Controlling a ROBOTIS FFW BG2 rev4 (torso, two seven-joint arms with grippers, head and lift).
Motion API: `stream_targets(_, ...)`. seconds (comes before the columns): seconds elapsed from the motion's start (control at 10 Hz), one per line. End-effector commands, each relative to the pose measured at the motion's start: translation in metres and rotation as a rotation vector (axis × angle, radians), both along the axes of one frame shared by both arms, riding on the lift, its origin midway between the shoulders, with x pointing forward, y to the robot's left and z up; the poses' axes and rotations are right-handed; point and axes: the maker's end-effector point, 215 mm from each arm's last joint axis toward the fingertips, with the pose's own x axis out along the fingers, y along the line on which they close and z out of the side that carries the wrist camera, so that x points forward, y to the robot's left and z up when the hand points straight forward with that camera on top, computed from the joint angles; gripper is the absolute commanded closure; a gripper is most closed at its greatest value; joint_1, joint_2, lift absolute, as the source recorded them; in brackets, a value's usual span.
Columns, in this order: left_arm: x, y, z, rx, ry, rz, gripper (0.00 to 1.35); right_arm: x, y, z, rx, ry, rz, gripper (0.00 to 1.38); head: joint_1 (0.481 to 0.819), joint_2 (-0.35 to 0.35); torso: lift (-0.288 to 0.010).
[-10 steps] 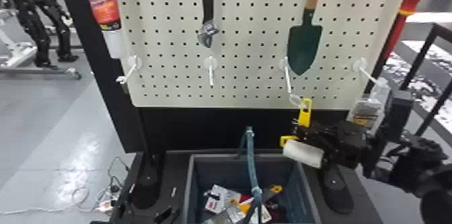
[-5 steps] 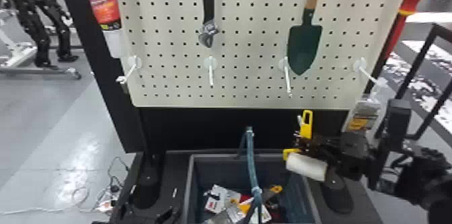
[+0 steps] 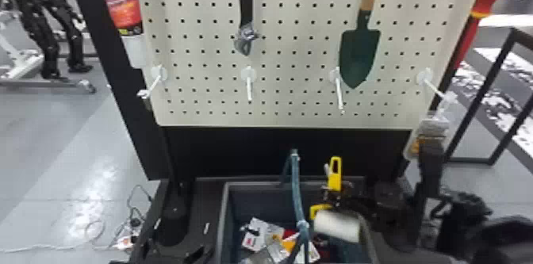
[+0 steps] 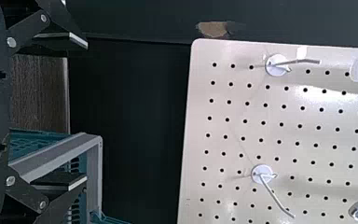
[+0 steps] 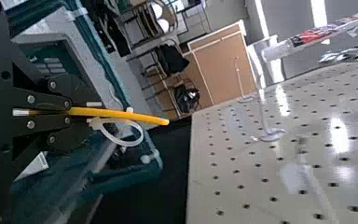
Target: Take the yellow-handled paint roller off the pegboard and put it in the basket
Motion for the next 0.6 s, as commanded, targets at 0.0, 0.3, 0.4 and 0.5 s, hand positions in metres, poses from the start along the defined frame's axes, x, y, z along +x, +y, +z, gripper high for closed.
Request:
stream_targets(0.0, 0.001, -0.001, 0.000, -0.005, -0.002, 0.001, 0.29, -0.002, 0.013, -0.018, 0.003, 0.043, 0.030, 1.27, 0.549, 0.000, -0.100)
stream_targets(0.3, 0.001, -0.001, 0.001, -0.008, -0.004, 0.002, 0.29, -0.003, 0.023, -0.047, 0.008, 0.104, 0.052, 1.25, 0.549, 0.000, -0.100)
stream_targets(0.4, 0.001, -0.001, 0.000, -0.008, -0.004, 0.002, 0.29, -0.002, 0.021, -0.055, 0.013, 0.113, 0.041, 0.85, 0.549, 0.000, -0.100)
stream_targets(0.5, 0.001, 0.000, 0.002, -0.009, -0.009, 0.004, 0.29, 0.000, 0.019, -0.058, 0.011, 0.114, 0.032, 0.35, 0.549, 0.000, -0.100)
